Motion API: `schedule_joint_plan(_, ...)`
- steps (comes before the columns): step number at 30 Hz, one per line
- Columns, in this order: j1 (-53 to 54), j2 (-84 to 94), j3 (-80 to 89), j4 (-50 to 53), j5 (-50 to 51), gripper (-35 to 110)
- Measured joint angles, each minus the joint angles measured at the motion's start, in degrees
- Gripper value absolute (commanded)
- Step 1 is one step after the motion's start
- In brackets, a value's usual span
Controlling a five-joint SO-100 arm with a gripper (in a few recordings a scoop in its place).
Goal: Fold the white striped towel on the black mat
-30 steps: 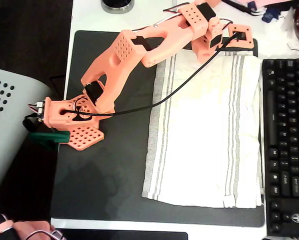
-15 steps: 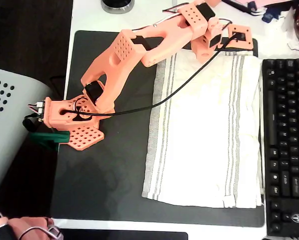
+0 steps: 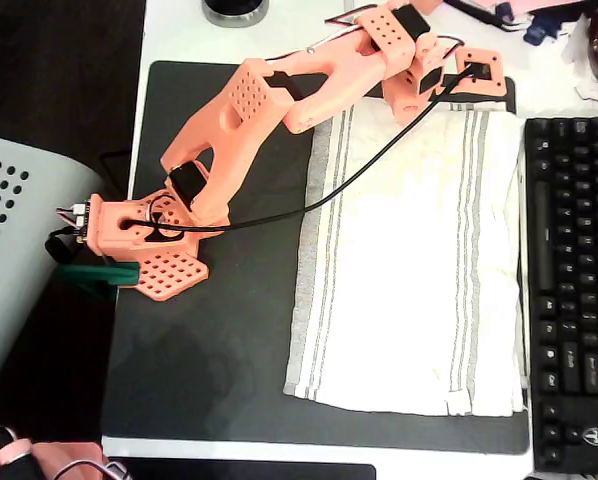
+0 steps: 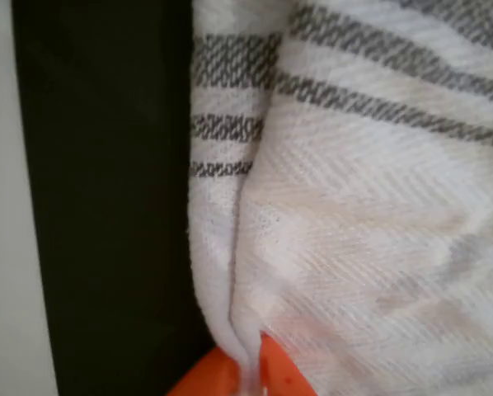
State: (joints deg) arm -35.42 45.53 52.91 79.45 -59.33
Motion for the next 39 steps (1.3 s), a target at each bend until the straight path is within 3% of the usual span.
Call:
schedule_joint_plan(28,-6.9,1.2,-10.1,5.1,4.0,0)
schedule_joint_plan(39,1.8,24.8,-0.6,16.7,0.6,0)
